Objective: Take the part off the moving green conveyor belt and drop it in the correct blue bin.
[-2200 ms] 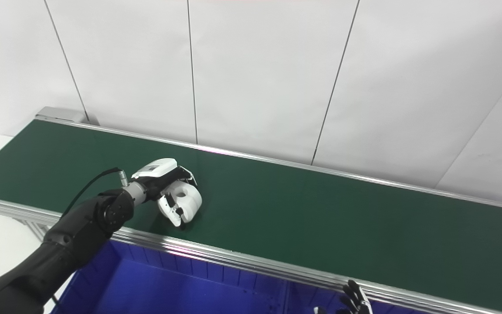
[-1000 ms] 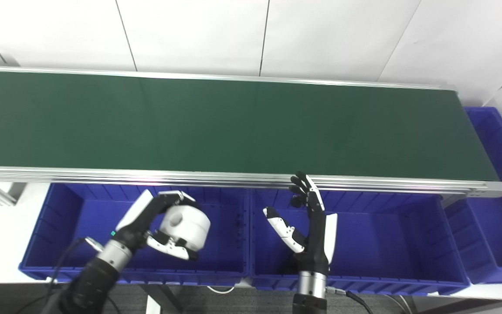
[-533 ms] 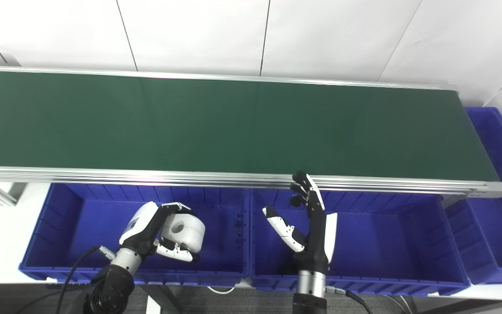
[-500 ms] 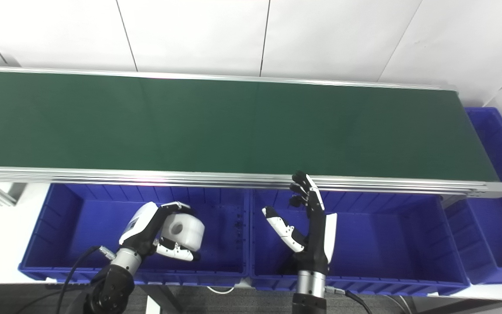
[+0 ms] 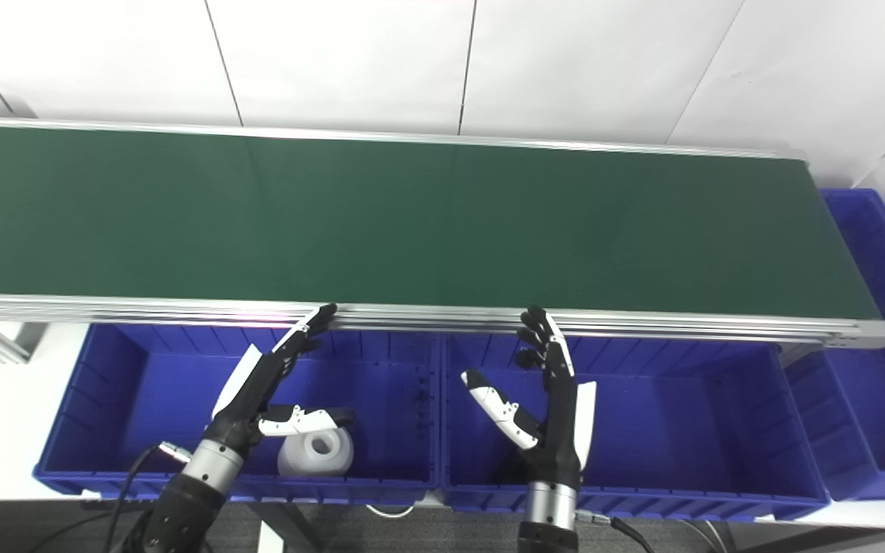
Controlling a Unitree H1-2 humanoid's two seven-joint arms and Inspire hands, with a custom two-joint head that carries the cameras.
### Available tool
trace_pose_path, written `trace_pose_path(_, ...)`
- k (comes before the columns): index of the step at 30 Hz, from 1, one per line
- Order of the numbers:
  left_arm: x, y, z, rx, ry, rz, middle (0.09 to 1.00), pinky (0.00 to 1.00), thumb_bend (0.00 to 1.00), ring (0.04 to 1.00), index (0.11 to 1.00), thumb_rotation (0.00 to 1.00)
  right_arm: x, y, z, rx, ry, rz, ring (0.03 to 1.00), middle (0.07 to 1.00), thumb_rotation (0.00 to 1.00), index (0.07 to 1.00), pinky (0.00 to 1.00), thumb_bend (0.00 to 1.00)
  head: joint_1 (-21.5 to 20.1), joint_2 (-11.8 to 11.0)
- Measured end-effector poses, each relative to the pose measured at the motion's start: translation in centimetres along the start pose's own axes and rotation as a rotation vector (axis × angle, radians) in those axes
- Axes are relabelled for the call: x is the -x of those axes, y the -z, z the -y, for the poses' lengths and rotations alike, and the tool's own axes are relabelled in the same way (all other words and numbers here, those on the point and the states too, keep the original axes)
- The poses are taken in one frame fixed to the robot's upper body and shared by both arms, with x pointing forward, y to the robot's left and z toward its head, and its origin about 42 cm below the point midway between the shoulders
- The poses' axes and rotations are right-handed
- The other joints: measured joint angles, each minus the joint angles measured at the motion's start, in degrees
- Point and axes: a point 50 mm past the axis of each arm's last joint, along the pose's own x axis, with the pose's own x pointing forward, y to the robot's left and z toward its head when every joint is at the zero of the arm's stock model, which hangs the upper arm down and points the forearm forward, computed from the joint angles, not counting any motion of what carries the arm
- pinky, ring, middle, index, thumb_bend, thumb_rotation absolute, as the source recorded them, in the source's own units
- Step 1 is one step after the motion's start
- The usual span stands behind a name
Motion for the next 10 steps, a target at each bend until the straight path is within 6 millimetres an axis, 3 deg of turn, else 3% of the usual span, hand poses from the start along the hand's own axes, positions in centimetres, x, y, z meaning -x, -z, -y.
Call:
trace_pose_path(4,0.71,0.49,0.82,0.100,-0.003,-0.011,0.959,0.90,0.73,0.931,0.964,0.51,-0.06,0.38,0.20,0.010,-0.025,-0.015,0.844,0.868,0.40,0.887,0.81,0.79,0.00,0.00)
trace_pose_path(10,0.62,0.77,1.18,0.142,-0.009,-0.018,0.967,0.90,0.75,0.940,0.954,0.50,-0.29,0.54,0.50,0.011,-0.084,-0.022,0.852,0.866,0.38,0.882,0.84,0.86,-0.26,-0.44)
